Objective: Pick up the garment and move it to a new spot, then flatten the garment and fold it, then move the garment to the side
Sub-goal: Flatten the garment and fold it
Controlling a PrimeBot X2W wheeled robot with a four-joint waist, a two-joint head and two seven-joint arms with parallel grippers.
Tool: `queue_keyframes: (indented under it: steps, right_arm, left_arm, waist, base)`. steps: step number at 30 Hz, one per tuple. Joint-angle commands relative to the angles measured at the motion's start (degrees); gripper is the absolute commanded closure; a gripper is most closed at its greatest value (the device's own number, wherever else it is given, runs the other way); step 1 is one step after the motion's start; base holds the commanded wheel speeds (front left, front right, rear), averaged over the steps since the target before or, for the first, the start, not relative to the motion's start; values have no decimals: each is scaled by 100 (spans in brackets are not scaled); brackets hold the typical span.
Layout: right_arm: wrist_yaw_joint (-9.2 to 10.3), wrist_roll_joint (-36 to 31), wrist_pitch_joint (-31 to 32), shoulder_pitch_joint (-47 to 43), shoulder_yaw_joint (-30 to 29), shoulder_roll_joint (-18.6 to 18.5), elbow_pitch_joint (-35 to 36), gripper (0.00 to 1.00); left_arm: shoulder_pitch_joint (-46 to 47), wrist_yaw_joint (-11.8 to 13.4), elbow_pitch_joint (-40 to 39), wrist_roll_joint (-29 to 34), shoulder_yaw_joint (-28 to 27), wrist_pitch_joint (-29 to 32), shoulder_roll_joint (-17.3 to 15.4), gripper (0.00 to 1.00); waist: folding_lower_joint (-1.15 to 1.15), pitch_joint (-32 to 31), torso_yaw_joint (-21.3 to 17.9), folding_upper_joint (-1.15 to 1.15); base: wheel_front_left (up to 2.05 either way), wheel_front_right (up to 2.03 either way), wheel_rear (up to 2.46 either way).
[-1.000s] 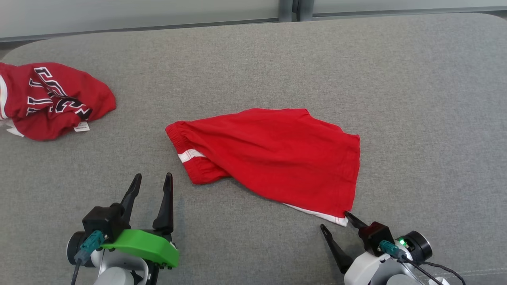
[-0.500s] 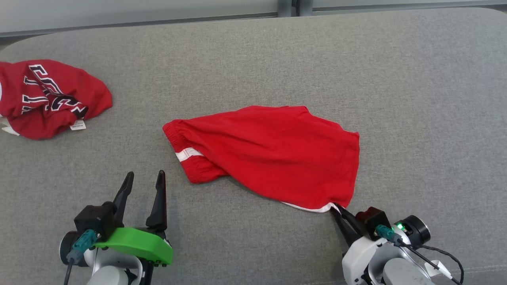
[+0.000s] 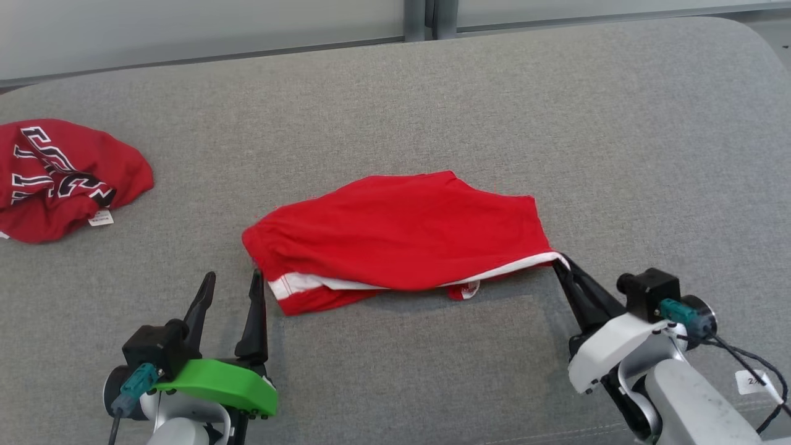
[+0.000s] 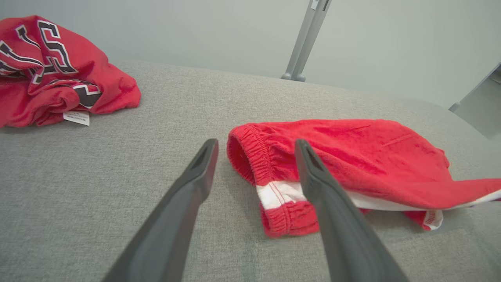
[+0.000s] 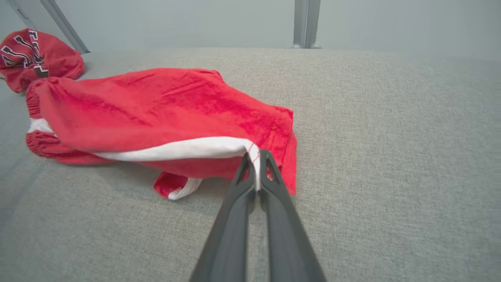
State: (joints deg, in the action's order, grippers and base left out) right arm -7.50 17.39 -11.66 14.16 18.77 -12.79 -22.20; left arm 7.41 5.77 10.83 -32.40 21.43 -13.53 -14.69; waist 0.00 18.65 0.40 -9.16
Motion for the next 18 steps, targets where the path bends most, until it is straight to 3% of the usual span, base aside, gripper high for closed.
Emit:
queue_keyframes:
  steps: [1,10,18]
  right_arm:
    - [2,156,195,-88,-101,-88,183,100]
    - [2,437,1224,217,-348,-412,759,100]
    - [2,588,1642,930,-184,-627,-96,100]
  left_arm:
    - [-40,-29,18,-26,9,-33,36,0]
    - [99,-120,112,33,142,-78,185,0]
    - [330,-248,243,104,270,-123,324,0]
  waist:
    - [0,-43,-8,-1]
    - [0,-2,139,-1]
    - [0,182,410,-1]
  base:
    - [0,0,0]
    - [0,0,0]
    - [0,0,0]
